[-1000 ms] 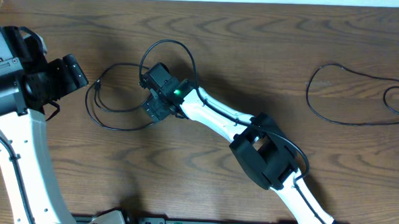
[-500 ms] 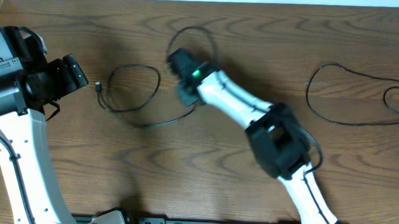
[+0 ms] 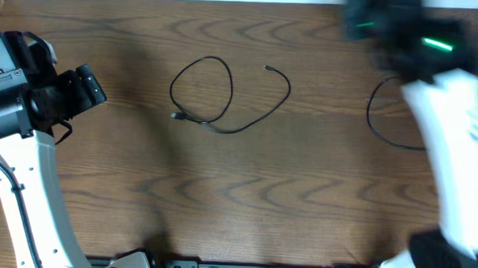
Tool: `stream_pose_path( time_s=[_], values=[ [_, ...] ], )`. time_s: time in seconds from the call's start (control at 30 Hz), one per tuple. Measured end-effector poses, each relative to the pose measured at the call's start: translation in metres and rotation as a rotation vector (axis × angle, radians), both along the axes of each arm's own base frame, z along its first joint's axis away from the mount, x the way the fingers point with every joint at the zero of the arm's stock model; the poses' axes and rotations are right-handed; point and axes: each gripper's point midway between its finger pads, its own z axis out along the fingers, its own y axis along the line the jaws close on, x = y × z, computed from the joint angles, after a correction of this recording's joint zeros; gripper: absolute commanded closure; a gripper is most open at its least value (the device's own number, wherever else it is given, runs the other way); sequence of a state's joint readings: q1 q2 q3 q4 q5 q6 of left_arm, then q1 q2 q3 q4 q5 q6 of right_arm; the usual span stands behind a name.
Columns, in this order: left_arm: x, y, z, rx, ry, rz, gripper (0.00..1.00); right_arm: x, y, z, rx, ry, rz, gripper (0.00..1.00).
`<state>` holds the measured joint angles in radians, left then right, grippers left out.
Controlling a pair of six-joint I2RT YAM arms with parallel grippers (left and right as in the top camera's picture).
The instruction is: Untangle cables
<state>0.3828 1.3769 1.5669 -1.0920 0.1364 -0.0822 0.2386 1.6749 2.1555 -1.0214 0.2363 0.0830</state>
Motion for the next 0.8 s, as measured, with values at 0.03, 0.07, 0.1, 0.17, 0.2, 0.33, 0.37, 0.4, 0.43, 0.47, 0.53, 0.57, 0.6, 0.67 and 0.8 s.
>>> stream_pose_path(
  time_s=[0.03, 0.07, 0.1, 0.17, 0.2, 0.33, 0.37, 0.4, 0.43, 0.47, 0.53, 0.57, 0.6, 0.67, 0.8],
  values=[
    [0.0, 0.0, 0.0, 0.0, 0.0, 0.0, 0.07, -0.008, -0.019, 0.014, 0.007, -0.033, -0.039, 0.99],
    [0.0, 0.0, 0.0, 0.0, 0.0, 0.0, 0.07, -0.017, -0.04, 0.027, 0.014, -0.061, -0.081, 0.99],
    [0.0, 0.0, 0.0, -0.001, 0.0, 0.0, 0.07, -0.026, -0.065, 0.037, 0.02, -0.08, -0.133, 0.99],
    [0.001, -0.002, 0.0, -0.009, -0.004, -0.007, 0.07, -0.036, -0.092, 0.037, 0.037, -0.07, -0.172, 0.99],
    [0.001, -0.003, 0.0, -0.014, -0.006, -0.01, 0.07, -0.036, -0.097, 0.031, 0.05, -0.046, -0.17, 0.99],
    [0.005, -0.007, 0.002, -0.032, -0.025, -0.026, 0.07, -0.011, -0.078, -0.009, 0.085, 0.06, -0.092, 0.99],
    [0.005, -0.007, 0.002, -0.034, -0.026, -0.028, 0.07, -0.003, -0.069, -0.022, 0.09, 0.093, -0.066, 0.99],
    [0.005, -0.008, 0.002, -0.036, -0.027, -0.029, 0.07, 0.002, -0.059, -0.032, 0.091, 0.118, -0.042, 0.99],
    [0.005, -0.008, 0.002, -0.037, -0.028, -0.03, 0.07, 0.011, -0.041, -0.048, 0.091, 0.159, -0.003, 0.99],
    [0.005, -0.008, 0.003, -0.039, -0.029, -0.032, 0.07, 0.019, -0.021, -0.067, 0.09, 0.204, 0.042, 0.99],
    [0.006, -0.009, 0.003, -0.043, -0.03, -0.034, 0.07, 0.027, 0.011, -0.093, 0.088, 0.267, 0.102, 0.8],
    [0.006, -0.009, 0.003, -0.043, -0.031, -0.035, 0.07, 0.03, 0.029, -0.107, 0.085, 0.3, 0.134, 0.63],
    [0.006, -0.009, 0.003, -0.045, -0.032, -0.036, 0.07, 0.032, 0.047, -0.121, 0.087, 0.331, 0.164, 0.37],
    [0.006, -0.01, 0.003, -0.046, -0.033, -0.037, 0.07, 0.032, 0.082, -0.146, 0.093, 0.388, 0.206, 0.01],
    [0.006, -0.01, 0.003, -0.047, -0.034, -0.038, 0.07, 0.032, 0.143, -0.19, 0.088, 0.46, 0.289, 0.01]
  ],
)
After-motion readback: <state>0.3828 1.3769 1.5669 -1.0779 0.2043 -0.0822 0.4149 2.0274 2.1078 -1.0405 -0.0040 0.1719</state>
